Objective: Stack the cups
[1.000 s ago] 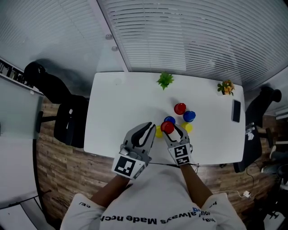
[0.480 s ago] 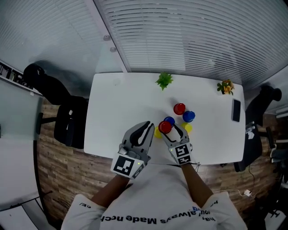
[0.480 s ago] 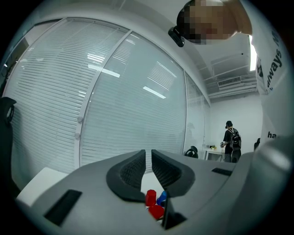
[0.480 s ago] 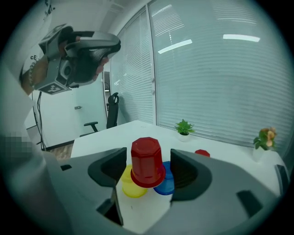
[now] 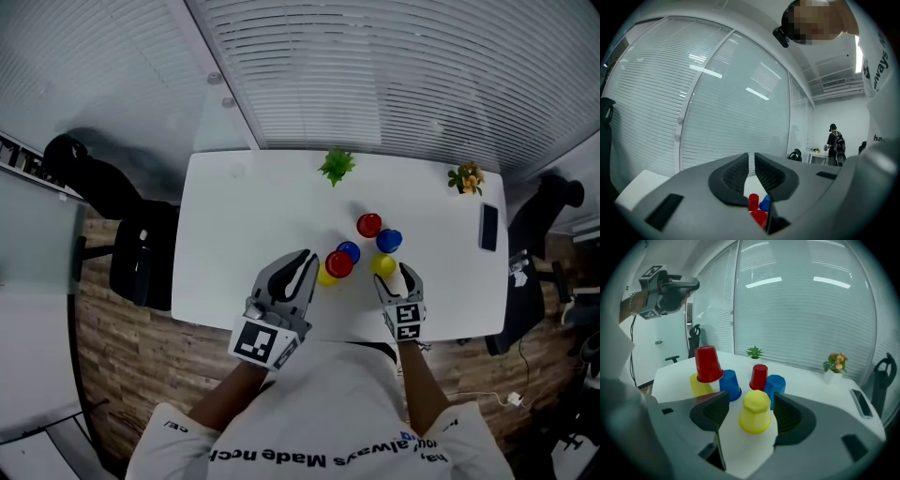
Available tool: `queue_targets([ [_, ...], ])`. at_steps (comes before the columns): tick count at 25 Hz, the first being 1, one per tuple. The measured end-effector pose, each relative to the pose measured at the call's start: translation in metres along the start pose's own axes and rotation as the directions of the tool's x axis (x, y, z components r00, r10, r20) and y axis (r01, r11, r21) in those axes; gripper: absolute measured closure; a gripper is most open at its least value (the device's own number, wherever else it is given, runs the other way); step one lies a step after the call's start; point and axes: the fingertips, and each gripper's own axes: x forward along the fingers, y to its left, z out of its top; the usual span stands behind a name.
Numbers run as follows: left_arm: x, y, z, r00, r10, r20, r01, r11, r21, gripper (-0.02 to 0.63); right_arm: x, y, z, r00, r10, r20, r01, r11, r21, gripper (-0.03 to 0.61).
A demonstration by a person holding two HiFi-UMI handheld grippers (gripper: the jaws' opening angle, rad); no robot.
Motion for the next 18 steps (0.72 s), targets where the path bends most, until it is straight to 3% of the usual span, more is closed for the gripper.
queue_targets([
  [3, 0.000, -0.001, -0.001, 1.000, 0.001, -0.004, -0.001, 1.000, 0.001, 0.560, 0.018, -0.003, -0.013, 0.999, 0.004, -0.033, -0.004, 1.000, 0.001, 0.279],
  [6, -0.001, -0.002, 0.000, 1.000, 0.004, -0.006, -0.004, 1.000, 0.002, 0.560, 0.028, -0.005, -0.014, 0.999, 0.000, -0.044, 0.000, 1.000, 0.005, 0.347],
  [18, -0.003, 0.002, -0.002, 1.000, 0.021, -0.014, -0.021, 1.000, 0.002, 0.560, 0.079, -0.006, 0.016, 0.999, 0.039, -0.010, -0.039, 0.999, 0.007, 0.348],
])
